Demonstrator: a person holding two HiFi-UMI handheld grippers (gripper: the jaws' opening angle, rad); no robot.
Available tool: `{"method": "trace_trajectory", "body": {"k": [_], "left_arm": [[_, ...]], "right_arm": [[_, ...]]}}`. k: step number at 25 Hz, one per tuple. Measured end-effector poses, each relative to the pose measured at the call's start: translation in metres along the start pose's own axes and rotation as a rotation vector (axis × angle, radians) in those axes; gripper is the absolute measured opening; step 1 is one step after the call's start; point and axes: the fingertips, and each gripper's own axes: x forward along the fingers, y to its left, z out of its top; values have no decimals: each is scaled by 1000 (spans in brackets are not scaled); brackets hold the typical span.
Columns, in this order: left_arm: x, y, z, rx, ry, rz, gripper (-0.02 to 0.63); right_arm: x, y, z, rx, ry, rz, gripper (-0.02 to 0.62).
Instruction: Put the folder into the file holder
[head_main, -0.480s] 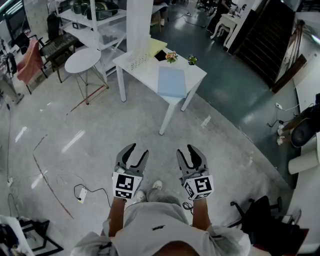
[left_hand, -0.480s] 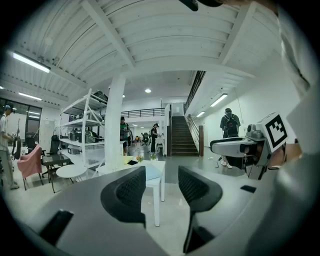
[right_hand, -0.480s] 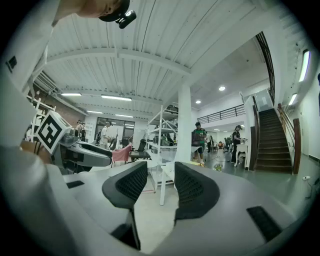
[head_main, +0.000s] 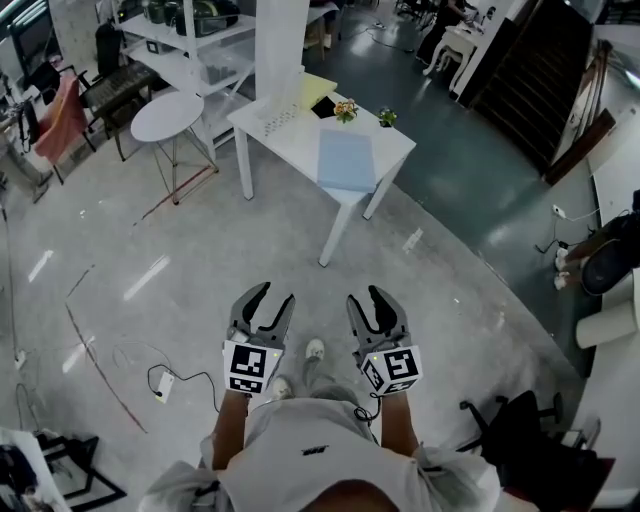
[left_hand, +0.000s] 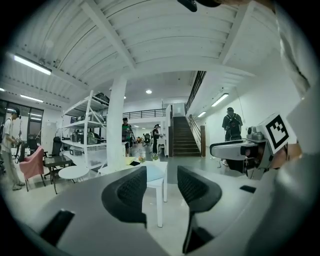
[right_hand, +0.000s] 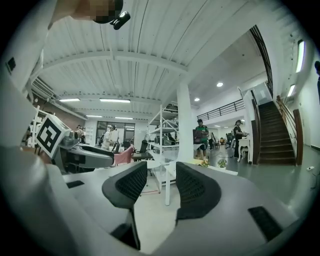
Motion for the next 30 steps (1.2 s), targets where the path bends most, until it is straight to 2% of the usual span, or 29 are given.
{"method": "trace_trajectory", "body": {"k": [5,18,24,30], "left_arm": [[39,10,3,11,5,9,206],[161,18,28,8,9,55,201],[199,15,37,5,3,90,196],[226,18,40,10,6,93,196]], "right_arm": [[30,-24,-2,-26,13,17,175],[102,-126,3,-24,33,59,175],[120,-168,5,-17,17,69,175],[139,-190,3,2,17,72,175]]}}
